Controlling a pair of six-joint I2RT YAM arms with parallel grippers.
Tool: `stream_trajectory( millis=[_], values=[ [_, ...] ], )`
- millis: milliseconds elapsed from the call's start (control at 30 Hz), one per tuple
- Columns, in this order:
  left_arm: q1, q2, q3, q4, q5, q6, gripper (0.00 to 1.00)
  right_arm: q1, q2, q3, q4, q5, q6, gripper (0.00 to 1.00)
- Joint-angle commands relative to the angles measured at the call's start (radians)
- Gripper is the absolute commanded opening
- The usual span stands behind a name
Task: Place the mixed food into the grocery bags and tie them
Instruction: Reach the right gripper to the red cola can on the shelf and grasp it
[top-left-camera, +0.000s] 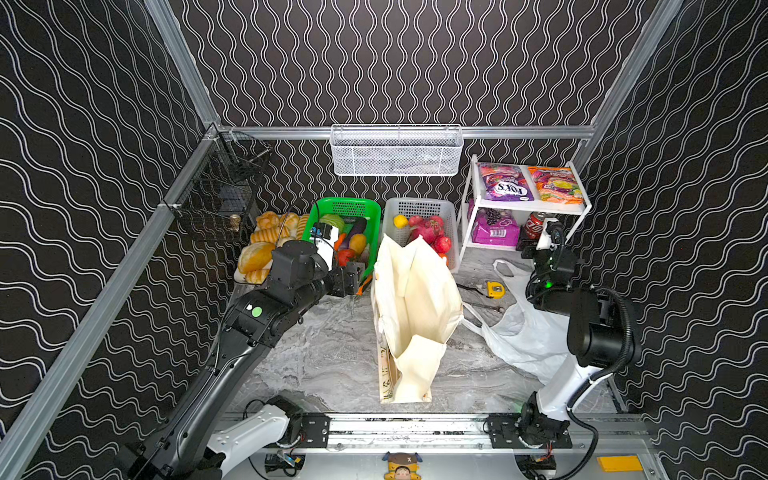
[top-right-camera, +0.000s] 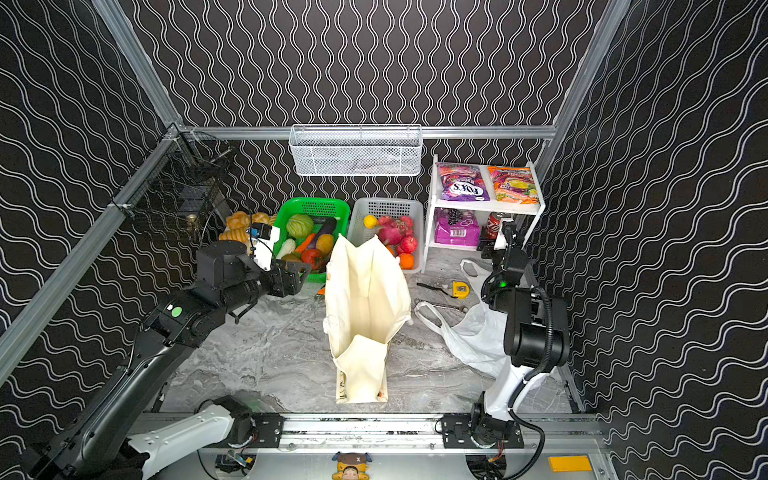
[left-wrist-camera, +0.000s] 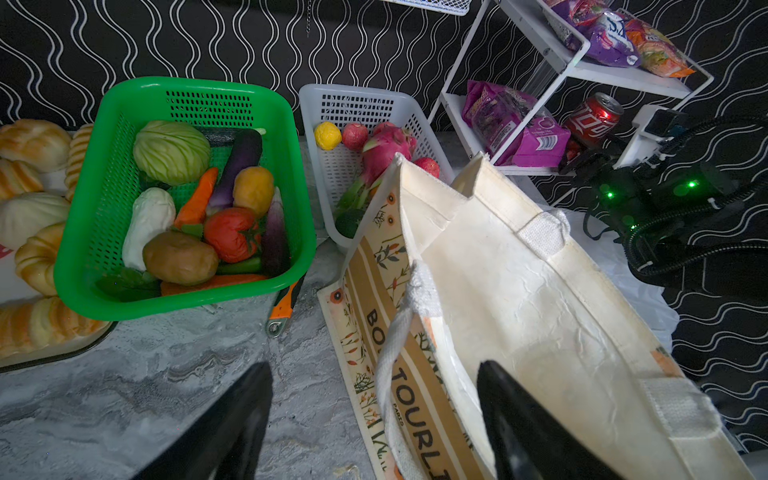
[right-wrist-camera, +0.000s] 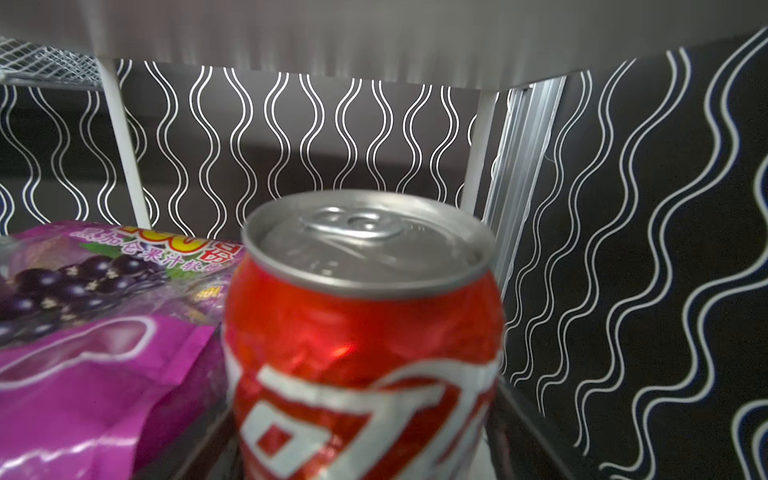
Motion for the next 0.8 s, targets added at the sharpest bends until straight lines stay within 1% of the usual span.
stream_trajectory(
  millis=[0, 33, 167, 333, 433, 533, 600, 700, 767],
  values=[
    [-0.001, -0.004, 0.009, -0.007, 0.007, -0.008, 0.81, -0.001, 0.01, 0.007, 0.012, -0.017, 0.021, 0.81],
    [-0.001, -0.006, 0.009, -0.008, 0.01, -0.01, 0.81, -0.001, 0.005, 0.004, 0.011, -0.017, 0.021, 0.79],
    [-0.001, -0.021, 0.005, -0.012, 0.013, -0.013, 0.81, -0.002, -0.03, -0.029, 0.008, -0.049, 0.03, 0.65],
    [0.0, -0.027, 0.012, -0.007, 0.029, -0.011, 0.81, -0.002, -0.116, -0.084, -0.009, -0.088, 0.046, 0.51],
    [0.0, -0.029, 0.023, -0.013, 0.047, -0.006, 0.82, -0.001, -0.185, -0.142, -0.001, -0.089, 0.06, 0.48],
    [0.0, -0.033, 0.027, -0.012, 0.084, 0.007, 0.82, -0.002, -0.296, -0.217, -0.015, -0.113, 0.074, 0.47],
    [-0.001, -0.031, 0.035, -0.013, 0.131, 0.029, 0.82, -0.002, -0.404, -0.273, -0.06, -0.162, 0.087, 0.47],
    [0.0, -0.008, 0.075, -0.034, 0.191, 0.058, 0.81, 0.001, -0.593, -0.345, -0.143, -0.248, 0.148, 0.45],
    [0.0, 0.012, 0.1, -0.033, 0.254, 0.065, 0.81, 0.003, -0.71, -0.353, -0.246, -0.367, 0.198, 0.45]
  ],
)
